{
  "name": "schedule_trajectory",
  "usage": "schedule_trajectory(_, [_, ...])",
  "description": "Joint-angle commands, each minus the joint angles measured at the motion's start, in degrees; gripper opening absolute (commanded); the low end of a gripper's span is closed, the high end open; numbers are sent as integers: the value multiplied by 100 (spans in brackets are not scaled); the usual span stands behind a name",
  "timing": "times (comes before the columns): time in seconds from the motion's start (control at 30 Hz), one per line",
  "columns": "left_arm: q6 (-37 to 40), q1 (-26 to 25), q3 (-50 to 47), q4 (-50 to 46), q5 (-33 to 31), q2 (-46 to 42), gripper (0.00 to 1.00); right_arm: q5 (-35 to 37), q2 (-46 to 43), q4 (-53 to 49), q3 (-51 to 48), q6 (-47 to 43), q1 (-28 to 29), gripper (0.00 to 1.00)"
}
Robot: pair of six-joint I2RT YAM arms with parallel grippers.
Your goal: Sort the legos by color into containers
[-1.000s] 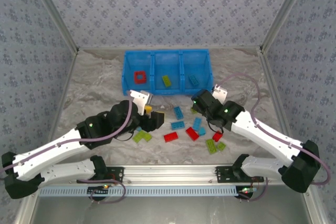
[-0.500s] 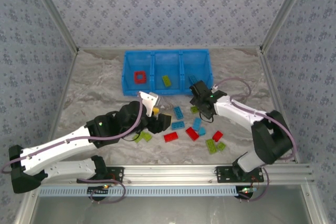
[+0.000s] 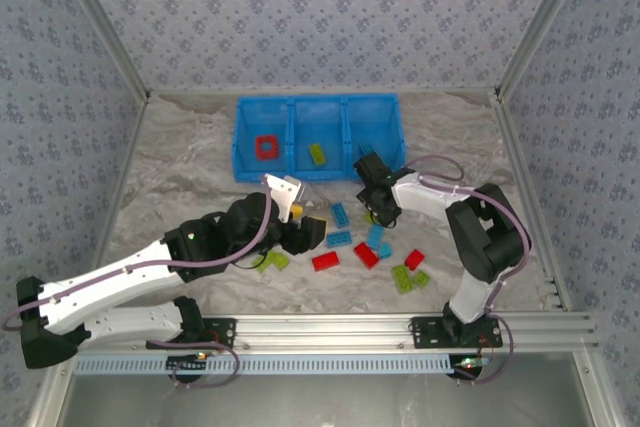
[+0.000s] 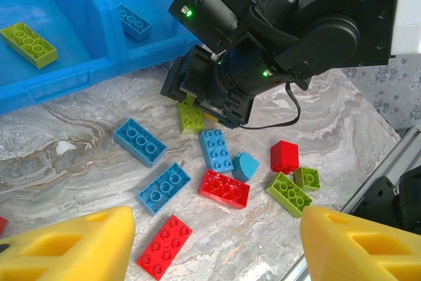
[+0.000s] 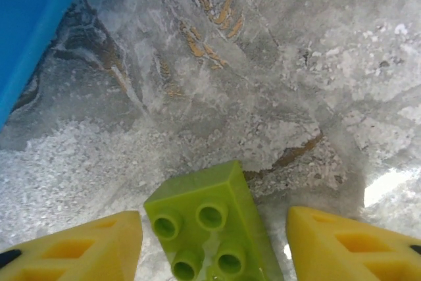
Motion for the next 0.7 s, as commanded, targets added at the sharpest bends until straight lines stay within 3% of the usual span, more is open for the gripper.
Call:
schedule_trajectory(0.0, [57,-71,207,50,-58,-103,67,59,122,-44,86,122,-33,51])
schedule_trajectory(0.2, [52,-71,189,68,-86,-102,67,337,-169,-228,70,-61,41,34])
schedule_trajectory(0.33, [36,-71,227,40,-140,-90,67,989,-798,-571,198,-557,295,33])
schedule_trajectory(0.4, [-23,-78,320,-95,-356,-90,67,1211,-1124,-380,324,-1254,483,32])
schedule_trajectory(0.5, [-286,-91,572,-659,-1179,-86,66,1168,-1153,57,871,-2630,768,33])
schedule_trajectory(0.67, [-504,-104,733,-1090,-2077,-228,66,1186,-61,-181,2500,-4456,1304,34])
